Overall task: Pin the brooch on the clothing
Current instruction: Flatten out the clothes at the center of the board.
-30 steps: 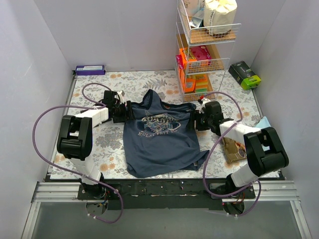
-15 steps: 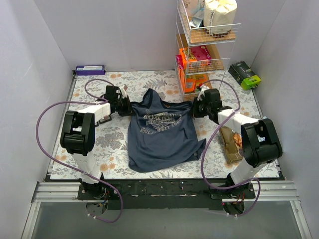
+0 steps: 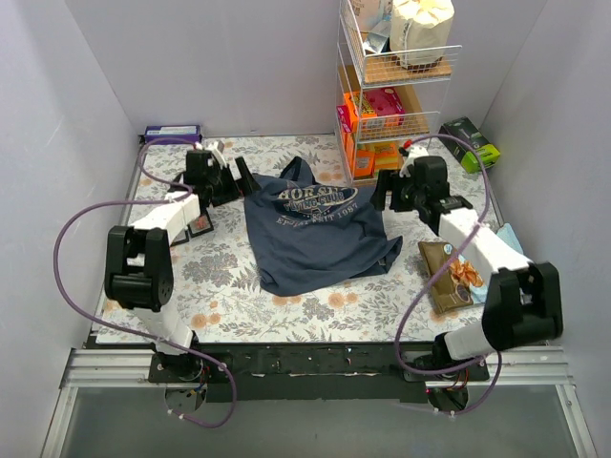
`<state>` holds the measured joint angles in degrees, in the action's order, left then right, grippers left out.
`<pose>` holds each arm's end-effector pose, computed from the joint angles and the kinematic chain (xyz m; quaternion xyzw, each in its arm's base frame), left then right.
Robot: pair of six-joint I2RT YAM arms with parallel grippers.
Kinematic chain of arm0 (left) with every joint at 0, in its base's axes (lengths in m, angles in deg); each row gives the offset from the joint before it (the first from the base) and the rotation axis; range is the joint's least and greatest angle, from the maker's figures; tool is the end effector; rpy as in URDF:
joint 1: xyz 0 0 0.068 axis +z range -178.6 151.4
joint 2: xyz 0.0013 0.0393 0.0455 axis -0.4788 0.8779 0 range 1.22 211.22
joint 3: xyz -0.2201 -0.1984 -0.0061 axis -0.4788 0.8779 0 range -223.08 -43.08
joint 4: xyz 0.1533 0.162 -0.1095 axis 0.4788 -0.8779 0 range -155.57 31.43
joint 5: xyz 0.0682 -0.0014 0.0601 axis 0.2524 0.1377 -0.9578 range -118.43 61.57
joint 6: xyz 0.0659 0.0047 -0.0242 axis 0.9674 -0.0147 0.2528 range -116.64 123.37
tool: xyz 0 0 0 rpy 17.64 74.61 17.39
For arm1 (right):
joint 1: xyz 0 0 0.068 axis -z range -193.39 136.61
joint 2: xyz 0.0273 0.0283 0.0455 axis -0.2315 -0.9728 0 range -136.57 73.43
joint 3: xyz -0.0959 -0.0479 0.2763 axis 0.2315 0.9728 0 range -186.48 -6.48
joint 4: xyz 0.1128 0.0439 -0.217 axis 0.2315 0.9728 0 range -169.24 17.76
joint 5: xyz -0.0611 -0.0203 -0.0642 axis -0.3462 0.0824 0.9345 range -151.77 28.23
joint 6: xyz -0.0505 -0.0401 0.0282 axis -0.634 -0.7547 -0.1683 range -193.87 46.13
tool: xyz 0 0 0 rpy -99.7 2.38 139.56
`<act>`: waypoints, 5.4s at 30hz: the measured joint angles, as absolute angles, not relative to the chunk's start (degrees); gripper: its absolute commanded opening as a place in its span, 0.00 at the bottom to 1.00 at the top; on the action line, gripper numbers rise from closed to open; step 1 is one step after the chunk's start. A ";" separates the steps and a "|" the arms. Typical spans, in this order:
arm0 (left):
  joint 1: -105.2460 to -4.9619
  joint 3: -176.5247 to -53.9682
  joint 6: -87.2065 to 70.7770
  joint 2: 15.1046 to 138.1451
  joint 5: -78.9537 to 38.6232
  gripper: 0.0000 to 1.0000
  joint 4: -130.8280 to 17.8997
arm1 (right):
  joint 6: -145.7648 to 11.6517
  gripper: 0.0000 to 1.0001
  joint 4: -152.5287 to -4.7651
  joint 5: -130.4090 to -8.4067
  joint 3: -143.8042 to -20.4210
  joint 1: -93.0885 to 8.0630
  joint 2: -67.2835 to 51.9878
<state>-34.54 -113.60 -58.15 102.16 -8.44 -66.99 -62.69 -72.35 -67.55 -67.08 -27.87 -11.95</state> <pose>0.4000 -0.0613 0.2510 -0.3479 0.8208 -0.3662 0.2667 0.3311 0.0915 0.2895 -0.0497 0.8711 0.1510 0.4647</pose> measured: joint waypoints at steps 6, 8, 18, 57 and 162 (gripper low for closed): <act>-44.44 -95.85 -60.03 87.98 -15.32 0.98 -71.52 | -62.45 0.88 -70.07 -64.44 -53.33 -28.08 2.91; -48.18 -92.40 -61.34 83.91 -15.94 0.98 -72.79 | -62.25 0.88 -69.11 -63.22 -50.49 -28.08 4.51; -49.58 -81.91 -66.78 75.32 -15.98 0.98 -74.71 | -61.03 0.87 -68.57 -59.90 -45.90 -28.08 2.06; -29.58 -76.44 -74.02 79.22 8.63 0.98 -57.35 | -48.33 0.80 -55.58 -44.55 -40.28 -68.08 13.36; -19.11 -80.18 -57.98 79.17 15.98 0.00 -71.04 | -39.57 0.02 -67.71 -46.24 -47.56 -72.41 -9.83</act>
